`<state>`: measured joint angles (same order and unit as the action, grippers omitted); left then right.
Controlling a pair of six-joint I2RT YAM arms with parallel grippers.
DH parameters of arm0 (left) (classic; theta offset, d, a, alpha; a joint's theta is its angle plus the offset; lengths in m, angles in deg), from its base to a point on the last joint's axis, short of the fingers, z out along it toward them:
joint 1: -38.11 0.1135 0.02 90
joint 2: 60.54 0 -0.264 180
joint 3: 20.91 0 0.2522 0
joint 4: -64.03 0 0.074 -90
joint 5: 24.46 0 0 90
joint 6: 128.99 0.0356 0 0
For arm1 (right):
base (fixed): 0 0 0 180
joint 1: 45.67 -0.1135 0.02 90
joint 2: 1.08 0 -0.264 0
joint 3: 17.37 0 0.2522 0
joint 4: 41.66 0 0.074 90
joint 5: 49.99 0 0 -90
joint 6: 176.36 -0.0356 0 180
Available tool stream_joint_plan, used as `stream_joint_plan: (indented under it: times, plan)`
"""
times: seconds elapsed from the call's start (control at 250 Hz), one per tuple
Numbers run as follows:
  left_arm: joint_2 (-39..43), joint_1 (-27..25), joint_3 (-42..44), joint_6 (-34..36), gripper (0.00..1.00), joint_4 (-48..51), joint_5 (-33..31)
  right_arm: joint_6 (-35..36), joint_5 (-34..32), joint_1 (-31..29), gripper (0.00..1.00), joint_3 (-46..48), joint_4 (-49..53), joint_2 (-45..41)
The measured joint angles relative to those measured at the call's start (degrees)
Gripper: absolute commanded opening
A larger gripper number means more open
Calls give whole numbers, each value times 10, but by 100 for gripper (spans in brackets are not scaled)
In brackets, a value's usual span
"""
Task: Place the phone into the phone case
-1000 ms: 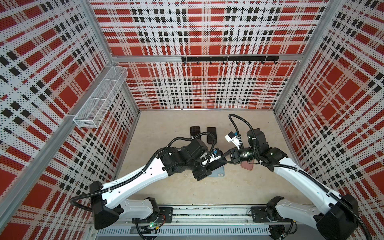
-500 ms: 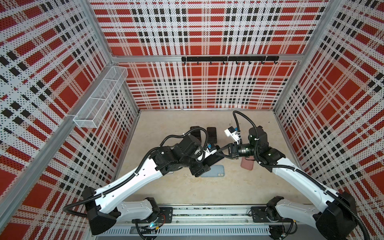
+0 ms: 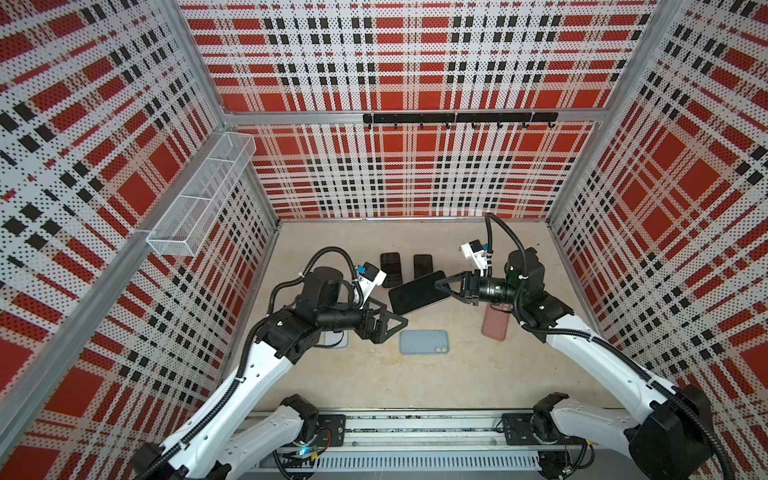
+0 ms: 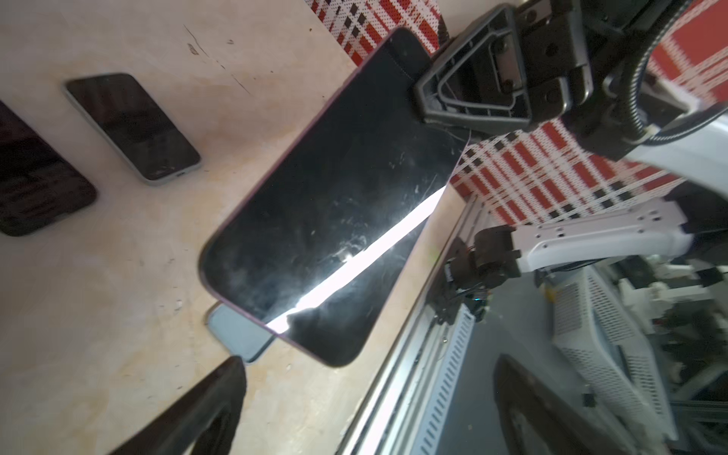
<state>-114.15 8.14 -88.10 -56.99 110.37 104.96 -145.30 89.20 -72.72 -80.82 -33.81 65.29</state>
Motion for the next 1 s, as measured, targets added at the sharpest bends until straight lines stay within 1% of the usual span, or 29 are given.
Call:
stream_joint_plan:
  times: [0.048, 0.112, 0.172, 0.24, 0.336, 0.408, 0.516, 0.56, 0.68, 0.824, 0.936, 1.0]
  plan:
    - [0, 3, 24, -35, 91, -38, 22, -10, 3, 0, 0, 1, -17, 4]
    - [0, 10, 53, -81, 84, -90, 44, -22, 6, 0, 0, 5, -38, 7]
    - [0, 20, 73, -123, 79, -134, 60, -32, 9, 0, 0, 12, -53, 9]
    - [3, 32, 85, -155, 76, -174, 73, -42, 12, 0, 0, 21, -67, 9]
    - [16, 46, 87, -188, 65, -217, 84, -60, 18, 0, 0, 38, -92, 9]
    - [25, 53, 87, -206, 59, -233, 88, -80, 22, 0, 0, 50, -127, 9]
    - [25, 57, 87, -224, 48, -250, 93, -99, 23, 0, 0, 58, -172, 9]
    - [25, 58, 87, -228, 47, -255, 92, -105, 23, 0, 0, 62, -185, 9]
    - [25, 60, 87, -237, 39, -263, 92, -116, 23, 0, 0, 70, -212, 9]
    - [26, 63, 87, -243, 23, -266, 80, -129, 22, -6, 0, 83, -250, 17]
    - [26, 65, 87, -266, 7, -270, 80, -124, 21, -9, 0, 92, -278, 23]
    - [27, 65, 87, -273, 4, -275, 81, -121, 21, -9, 0, 94, -287, 24]
